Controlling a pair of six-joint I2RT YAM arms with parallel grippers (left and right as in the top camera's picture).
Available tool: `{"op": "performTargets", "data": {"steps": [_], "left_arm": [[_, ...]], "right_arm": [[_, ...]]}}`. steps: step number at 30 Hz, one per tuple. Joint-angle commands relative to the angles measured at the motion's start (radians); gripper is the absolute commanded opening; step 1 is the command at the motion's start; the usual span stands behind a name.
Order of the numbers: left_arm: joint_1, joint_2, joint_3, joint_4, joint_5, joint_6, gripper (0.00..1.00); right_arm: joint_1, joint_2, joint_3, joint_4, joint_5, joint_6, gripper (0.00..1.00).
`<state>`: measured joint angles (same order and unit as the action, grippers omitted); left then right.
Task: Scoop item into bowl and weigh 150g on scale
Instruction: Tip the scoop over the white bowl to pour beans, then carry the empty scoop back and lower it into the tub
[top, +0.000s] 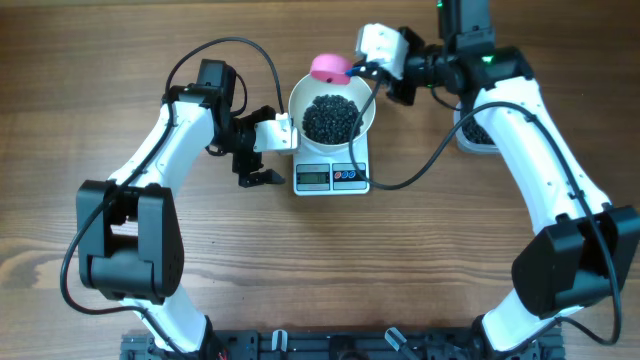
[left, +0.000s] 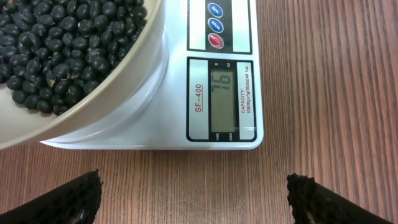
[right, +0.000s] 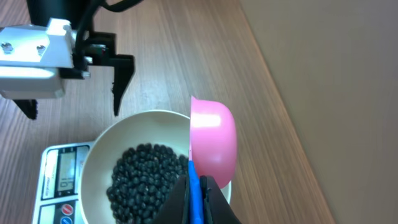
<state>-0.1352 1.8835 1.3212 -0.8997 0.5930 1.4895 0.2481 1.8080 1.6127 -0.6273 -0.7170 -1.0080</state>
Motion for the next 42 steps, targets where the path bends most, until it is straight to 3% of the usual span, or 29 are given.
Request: {"op": "performTargets", "data": {"steps": [1,7,12,21,27,32,42], "left_arm": [[0.003,0.011,-0.01,-0.001,0.019,-0.005,1.0],[0.003,0.011,-0.01,-0.001,0.019,-0.005,1.0],[0.003,0.011,-0.01,-0.001,0.019,-0.005,1.0],[0.003,0.011,-0.01,-0.001,0.019,-0.005,1.0],[0.003,0.011,-0.01,-0.001,0.019,-0.005,1.0],[0.003,0.011,-0.01,-0.001,0.019,-0.005,1.0],[0.003,0.011,-0.01,-0.001,0.019,-0.005,1.0]], "right_arm": [[0.008,-0.018,0.025,0.014,0.138,0.013,0.04],[0.006,-0.018,0.025,0.021,0.167,0.054,0.04],[-0.031,-0.021,0.026,0.101,0.167,0.287,0.04],[-0.25,-0.112,0.063,0.112,0.229,0.623,0.04],[-0.425,-0.169,0.064,-0.095,0.344,0.637,0.04],[-0.517,-0.143,0.062,-0.321,0.468,0.534,0.04],[-0.521,-0.013,0.013,-0.42,0.547,0.506,0.04]]}}
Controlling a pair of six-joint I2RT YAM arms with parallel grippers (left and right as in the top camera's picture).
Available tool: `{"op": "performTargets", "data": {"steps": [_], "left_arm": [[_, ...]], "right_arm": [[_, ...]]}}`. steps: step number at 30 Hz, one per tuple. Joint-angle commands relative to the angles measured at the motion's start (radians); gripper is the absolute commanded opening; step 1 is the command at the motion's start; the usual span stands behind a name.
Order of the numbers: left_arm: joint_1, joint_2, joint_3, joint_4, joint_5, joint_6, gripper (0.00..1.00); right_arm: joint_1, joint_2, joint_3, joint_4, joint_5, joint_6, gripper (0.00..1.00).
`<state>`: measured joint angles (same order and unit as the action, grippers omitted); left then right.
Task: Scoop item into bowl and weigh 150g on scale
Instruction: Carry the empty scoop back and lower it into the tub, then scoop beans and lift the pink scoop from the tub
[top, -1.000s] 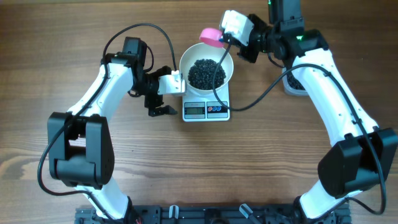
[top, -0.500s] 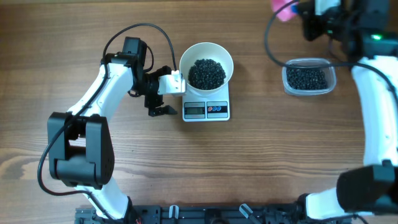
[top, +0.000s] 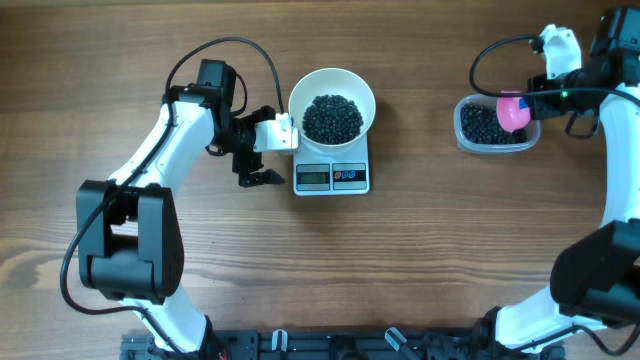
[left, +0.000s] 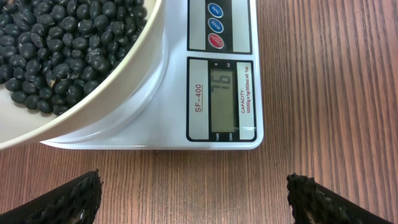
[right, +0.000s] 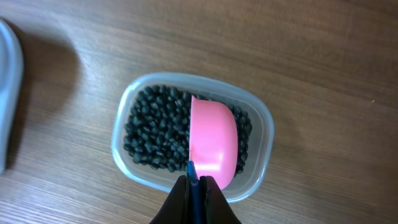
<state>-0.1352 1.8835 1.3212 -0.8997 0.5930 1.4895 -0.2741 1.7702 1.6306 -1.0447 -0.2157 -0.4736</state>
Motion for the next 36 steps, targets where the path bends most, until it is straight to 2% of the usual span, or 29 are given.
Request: {"op": "performTargets", "data": {"steps": [1,4,12,16,18,20,24,30,33,36], "left_arm": [[0.003,0.011,-0.01,-0.001,0.019,-0.005,1.0],[0.003,0.011,-0.01,-0.001,0.019,-0.005,1.0],[0.003,0.011,-0.01,-0.001,0.019,-0.005,1.0],[0.003,0.011,-0.01,-0.001,0.019,-0.005,1.0],[0.003,0.011,-0.01,-0.001,0.019,-0.005,1.0],[0.003,0.011,-0.01,-0.001,0.019,-0.005,1.0],[0.003,0.011,-0.01,-0.001,0.019,-0.005,1.0],[0.003,0.011,-0.01,-0.001,0.019,-0.005,1.0],[0.003,0.011,-0.01,-0.001,0.019,-0.005,1.0],[0.003,0.011,-0.01,-0.001,0.019,-0.005,1.0]], "right_arm": [[0.0,0.039,-0.005,-0.004,0.078,-0.048,0.04],[0.0,0.076,-0.006,-0.004,0.158,-0.059,0.04],[0.001,0.166,-0.006,0.001,0.136,-0.073,0.04],[0.002,0.17,-0.006,0.021,-0.124,-0.072,0.04],[0.002,0.17,-0.006,0.009,-0.273,-0.029,0.04],[0.002,0.17,-0.006,0.014,-0.338,0.008,0.04],[0.002,0.17,-0.006,0.005,-0.336,0.139,0.04],[-0.016,0.17,-0.006,-0.025,-0.157,0.144,0.04],[-0.054,0.17,-0.006,-0.023,-0.159,0.154,0.04],[-0.107,0.17,-0.006,-0.023,-0.257,0.163,0.04]]}}
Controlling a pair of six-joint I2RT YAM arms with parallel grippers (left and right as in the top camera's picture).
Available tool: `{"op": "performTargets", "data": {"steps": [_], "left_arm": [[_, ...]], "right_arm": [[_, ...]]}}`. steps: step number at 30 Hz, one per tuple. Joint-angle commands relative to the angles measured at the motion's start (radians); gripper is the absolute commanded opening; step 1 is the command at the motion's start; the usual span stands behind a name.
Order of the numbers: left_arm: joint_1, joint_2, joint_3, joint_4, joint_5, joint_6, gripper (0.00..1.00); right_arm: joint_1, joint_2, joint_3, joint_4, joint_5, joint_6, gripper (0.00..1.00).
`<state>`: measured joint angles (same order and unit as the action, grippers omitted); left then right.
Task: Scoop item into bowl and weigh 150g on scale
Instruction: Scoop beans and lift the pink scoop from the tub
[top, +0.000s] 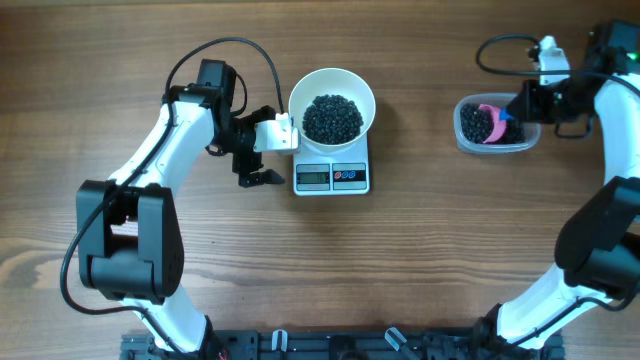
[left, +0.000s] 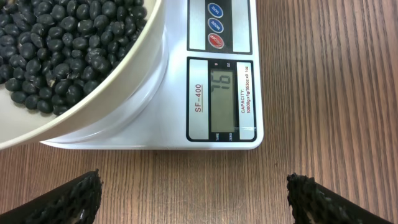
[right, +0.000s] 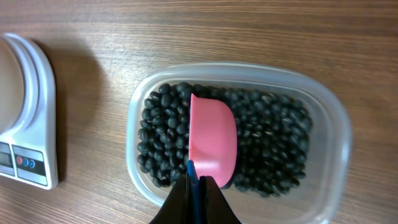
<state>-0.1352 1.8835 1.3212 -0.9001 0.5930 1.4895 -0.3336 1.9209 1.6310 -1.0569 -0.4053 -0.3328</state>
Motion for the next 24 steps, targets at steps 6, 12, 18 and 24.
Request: {"op": "performTargets", "data": {"steps": [6,12,18,24], "left_arm": [[0.003,0.011,-0.01,-0.001,0.019,-0.005,1.0],[0.003,0.011,-0.01,-0.001,0.019,-0.005,1.0],[0.003,0.011,-0.01,-0.001,0.019,-0.005,1.0],[0.003,0.011,-0.01,-0.001,0.019,-0.005,1.0]], "right_arm": [[-0.156,0.019,-0.006,-0.006,-0.298,0.056,0.04],[-0.254,0.019,-0.006,-0.007,-0.446,0.079,0.04],[-0.276,0.019,-0.006,-0.006,-0.506,0.1,0.04],[-0.27,0.019,-0.006,0.001,-0.699,0.1,0.04]]}}
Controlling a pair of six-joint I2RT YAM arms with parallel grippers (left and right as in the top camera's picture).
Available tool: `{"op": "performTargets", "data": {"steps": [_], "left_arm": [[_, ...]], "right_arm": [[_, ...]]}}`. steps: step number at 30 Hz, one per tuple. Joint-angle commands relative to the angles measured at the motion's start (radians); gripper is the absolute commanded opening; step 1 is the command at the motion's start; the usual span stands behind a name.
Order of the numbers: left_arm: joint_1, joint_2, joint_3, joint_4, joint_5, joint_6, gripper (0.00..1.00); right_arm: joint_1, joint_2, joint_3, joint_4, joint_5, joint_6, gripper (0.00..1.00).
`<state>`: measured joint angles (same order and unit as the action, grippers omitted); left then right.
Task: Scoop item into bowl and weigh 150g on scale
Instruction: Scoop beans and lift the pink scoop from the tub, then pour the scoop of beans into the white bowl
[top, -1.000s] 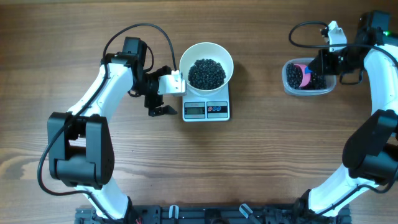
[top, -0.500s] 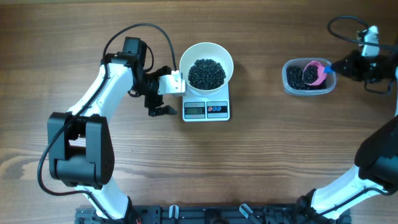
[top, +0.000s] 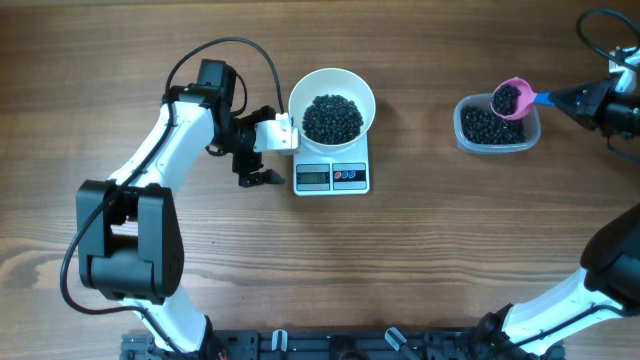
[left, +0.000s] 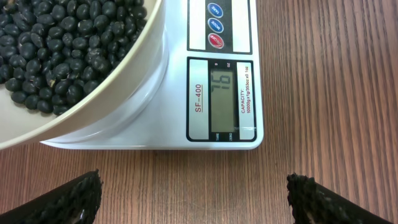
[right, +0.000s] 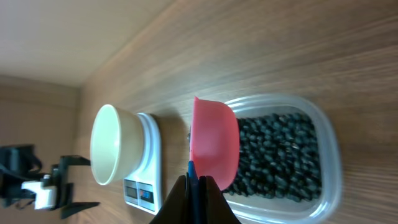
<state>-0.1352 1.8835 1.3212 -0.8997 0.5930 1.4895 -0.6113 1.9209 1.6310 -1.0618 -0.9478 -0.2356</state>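
Observation:
A cream bowl (top: 332, 105) of black beans stands on the white scale (top: 332, 176); its display (left: 222, 98) shows a two-digit reading. My left gripper (top: 262, 154) is open just left of the scale, its fingertips (left: 68, 199) wide apart over bare wood. My right gripper (top: 578, 99) is shut on the blue handle of a pink scoop (top: 509, 97), which is full of beans and lifted over the clear bean container (top: 495, 124). The right wrist view shows the scoop (right: 214, 148) from below, above the container (right: 280, 155).
The scale's three round buttons (left: 215, 26) sit beside its display. Bare wood lies between the scale and the container. The right arm reaches in from the far right edge of the table.
The pink scoop was down in the container's beans; now it is raised over the container, filled with beans. My right gripper has moved to the right. The left arm is unchanged.
My right gripper held the pink scoop at the rim of the bowl on the scale. Then the scoop was over the bean container, then down in its beans, and now it is lifted out full. The left gripper stayed open by the scale.

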Motion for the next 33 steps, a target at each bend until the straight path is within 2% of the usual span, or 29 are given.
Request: {"op": "performTargets", "data": {"steps": [1,8,15,20,26,30,33], "left_arm": [[0.003,0.011,-0.01,-0.001,0.019,-0.005,1.0],[0.003,0.011,-0.01,-0.001,0.019,-0.005,1.0],[0.003,0.011,-0.01,-0.001,0.019,-0.005,1.0],[0.003,0.011,-0.01,-0.001,0.019,-0.005,1.0],[0.003,0.011,-0.01,-0.001,0.019,-0.005,1.0],[0.003,0.011,-0.01,-0.001,0.019,-0.005,1.0],[0.003,0.011,-0.01,-0.001,0.019,-0.005,1.0]], "right_arm": [[0.019,0.019,-0.006,0.011,-0.18,0.003,0.04],[0.186,0.019,-0.006,0.08,-0.206,0.042,0.04],[0.422,0.019,-0.006,0.303,-0.206,0.161,0.04],[0.57,0.019,-0.006,0.408,-0.206,0.161,0.04],[0.653,0.019,-0.006,0.429,-0.205,0.151,0.04],[0.684,0.019,-0.006,0.434,-0.199,0.074,0.04],[0.708,0.014,0.018,0.433,-0.094,0.047,0.04]]}}
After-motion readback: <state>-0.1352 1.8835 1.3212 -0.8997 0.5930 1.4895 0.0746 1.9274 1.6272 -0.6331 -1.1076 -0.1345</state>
